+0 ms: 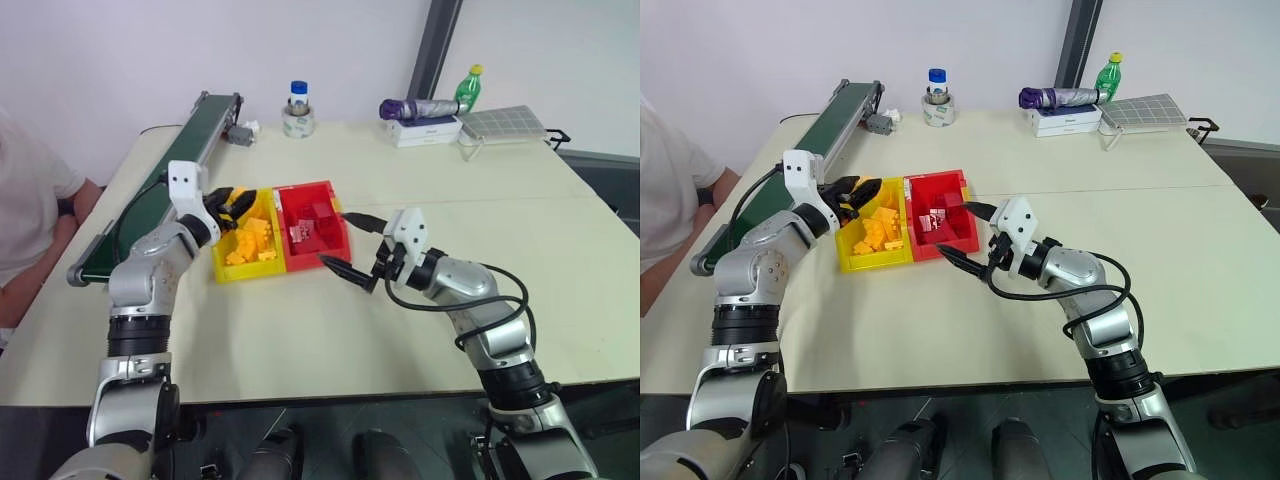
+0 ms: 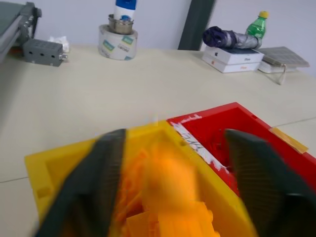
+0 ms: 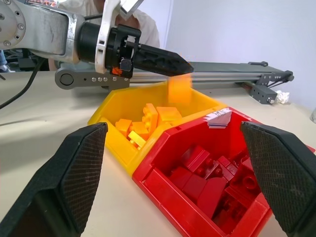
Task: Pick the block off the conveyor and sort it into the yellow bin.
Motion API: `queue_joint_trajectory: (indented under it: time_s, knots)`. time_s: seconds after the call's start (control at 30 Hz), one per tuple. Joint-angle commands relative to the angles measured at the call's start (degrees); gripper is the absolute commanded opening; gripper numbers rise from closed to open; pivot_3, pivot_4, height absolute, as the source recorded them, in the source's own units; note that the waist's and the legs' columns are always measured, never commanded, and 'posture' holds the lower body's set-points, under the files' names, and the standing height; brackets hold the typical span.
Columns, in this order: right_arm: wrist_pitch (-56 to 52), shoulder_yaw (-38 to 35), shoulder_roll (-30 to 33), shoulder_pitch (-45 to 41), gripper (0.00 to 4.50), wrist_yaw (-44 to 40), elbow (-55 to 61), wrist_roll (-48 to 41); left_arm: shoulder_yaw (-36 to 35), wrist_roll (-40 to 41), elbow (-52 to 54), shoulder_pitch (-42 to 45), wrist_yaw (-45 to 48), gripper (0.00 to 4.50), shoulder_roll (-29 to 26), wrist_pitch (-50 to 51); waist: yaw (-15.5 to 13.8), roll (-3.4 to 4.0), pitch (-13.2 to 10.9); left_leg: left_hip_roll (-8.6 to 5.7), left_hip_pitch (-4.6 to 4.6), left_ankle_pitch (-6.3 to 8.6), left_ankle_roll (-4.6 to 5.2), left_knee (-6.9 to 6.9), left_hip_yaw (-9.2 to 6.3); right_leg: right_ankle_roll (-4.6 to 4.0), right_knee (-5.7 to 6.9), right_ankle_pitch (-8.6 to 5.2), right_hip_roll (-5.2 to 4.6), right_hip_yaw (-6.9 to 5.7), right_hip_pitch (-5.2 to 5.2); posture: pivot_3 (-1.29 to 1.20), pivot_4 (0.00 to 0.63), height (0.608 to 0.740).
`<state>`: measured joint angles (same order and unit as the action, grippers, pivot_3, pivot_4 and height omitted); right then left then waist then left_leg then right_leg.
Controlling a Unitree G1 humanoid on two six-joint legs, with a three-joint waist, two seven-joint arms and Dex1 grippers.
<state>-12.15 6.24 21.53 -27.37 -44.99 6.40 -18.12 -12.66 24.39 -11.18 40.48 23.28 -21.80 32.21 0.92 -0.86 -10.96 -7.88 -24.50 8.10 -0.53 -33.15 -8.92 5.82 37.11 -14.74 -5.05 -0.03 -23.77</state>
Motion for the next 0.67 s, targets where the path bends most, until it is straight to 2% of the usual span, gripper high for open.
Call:
queue_joint_trajectory:
  time_s: [0.03,0.23,0.33,0.43,0.67]
  knots:
    - [0.69,-0.94,0.42,0.04,4.50,0.32,2.02,0.10,-1.05,-1.08,0.34,1.71,-0.53,4.42,-1.33,-2.54,-0.16,0.00,0.00,0.00,0.00,0.01,-0.01,-0.01,0.00,0.00,0.00,0.00,0.00,0.00,0.01,0.00,0.150,0.740]
    - [0.83,-0.77,0.37,0.05,4.50,0.43,1.85,0.19,-1.21,-0.03,4.82,-0.90,3.05,4.42,-4.63,-2.76,-0.04,0.00,0.00,-0.01,0.00,0.01,-0.02,-0.02,0.00,0.00,-0.01,0.00,-0.01,0.00,0.02,0.00,0.150,0.740]
    - [0.90,-0.71,0.40,-0.08,4.50,0.31,1.70,0.19,-0.85,1.79,11.28,-5.50,7.17,4.42,-8.08,-0.45,0.20,0.00,0.00,0.00,0.00,0.01,-0.01,0.02,0.03,-0.01,-0.01,0.00,-0.01,0.04,-0.01,0.00,0.150,0.740]
    - [0.97,-0.72,0.55,-0.20,4.50,0.06,1.50,0.12,-3.39,7.16,17.67,-9.71,10.99,4.42,-10.58,2.85,0.02,0.01,-0.01,0.01,-0.01,0.01,-0.02,0.07,0.01,-0.02,0.00,-0.01,0.00,0.04,-0.06,0.00,0.150,0.740]
    - [0.94,-0.59,0.68,-0.71,4.50,-0.59,0.98,0.25,-7.30,7.12,22.45,-23.24,18.48,4.42,-19.00,-0.33,0.01,0.05,0.00,0.04,0.01,0.02,-0.03,0.09,0.03,-0.27,-0.02,-0.15,-0.01,0.08,-0.04,0.00,0.150,0.740]
